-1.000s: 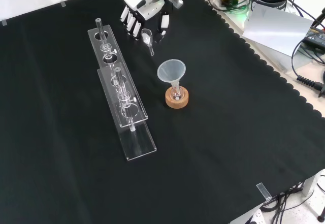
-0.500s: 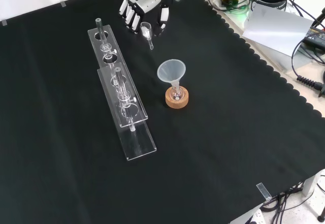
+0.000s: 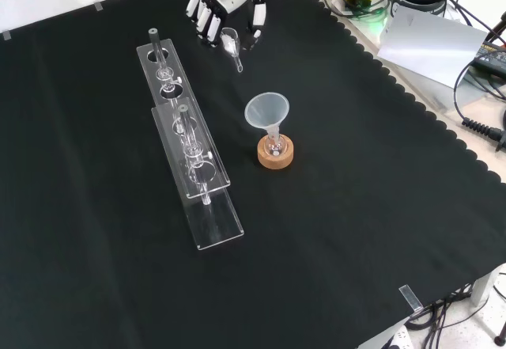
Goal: Pour all the NaCl from the weighing funnel into the round-bottom flask.
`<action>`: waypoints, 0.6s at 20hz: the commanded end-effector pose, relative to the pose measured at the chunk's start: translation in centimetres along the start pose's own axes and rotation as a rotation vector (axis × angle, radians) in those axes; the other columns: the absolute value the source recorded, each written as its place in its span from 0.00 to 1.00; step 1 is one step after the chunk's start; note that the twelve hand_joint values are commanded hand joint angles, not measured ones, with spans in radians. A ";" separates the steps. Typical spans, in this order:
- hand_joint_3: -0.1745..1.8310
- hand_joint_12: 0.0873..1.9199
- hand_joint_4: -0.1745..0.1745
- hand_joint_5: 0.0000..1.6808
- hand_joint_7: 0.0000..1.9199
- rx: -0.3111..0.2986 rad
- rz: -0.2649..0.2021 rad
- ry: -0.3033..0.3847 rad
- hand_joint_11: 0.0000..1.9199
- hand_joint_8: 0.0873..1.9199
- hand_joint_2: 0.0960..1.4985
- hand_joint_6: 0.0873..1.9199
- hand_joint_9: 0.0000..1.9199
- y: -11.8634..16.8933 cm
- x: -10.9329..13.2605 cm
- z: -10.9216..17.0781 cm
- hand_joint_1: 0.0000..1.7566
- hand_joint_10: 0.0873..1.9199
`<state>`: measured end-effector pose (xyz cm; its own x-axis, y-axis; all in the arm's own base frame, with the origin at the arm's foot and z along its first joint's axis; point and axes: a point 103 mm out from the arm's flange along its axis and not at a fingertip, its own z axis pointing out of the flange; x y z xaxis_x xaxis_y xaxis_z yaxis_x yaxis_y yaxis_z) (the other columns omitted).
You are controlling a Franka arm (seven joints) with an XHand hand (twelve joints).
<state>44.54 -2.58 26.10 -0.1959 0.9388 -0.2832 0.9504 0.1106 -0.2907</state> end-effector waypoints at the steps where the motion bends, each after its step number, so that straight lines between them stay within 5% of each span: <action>1: 0.43 0.57 1.00 0.68 0.38 0.008 -0.039 -0.058 0.37 0.32 0.43 0.45 0.54 0.7 2.4 -1.6 0.62 0.18; 12: 0.44 0.55 1.00 0.69 0.41 0.060 -0.079 -0.132 0.40 0.32 0.42 0.45 0.58 1.9 4.6 -1.8 0.62 0.18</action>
<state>45.77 1.66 26.11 -0.2813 0.8934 -0.3504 0.9234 0.1526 -0.3522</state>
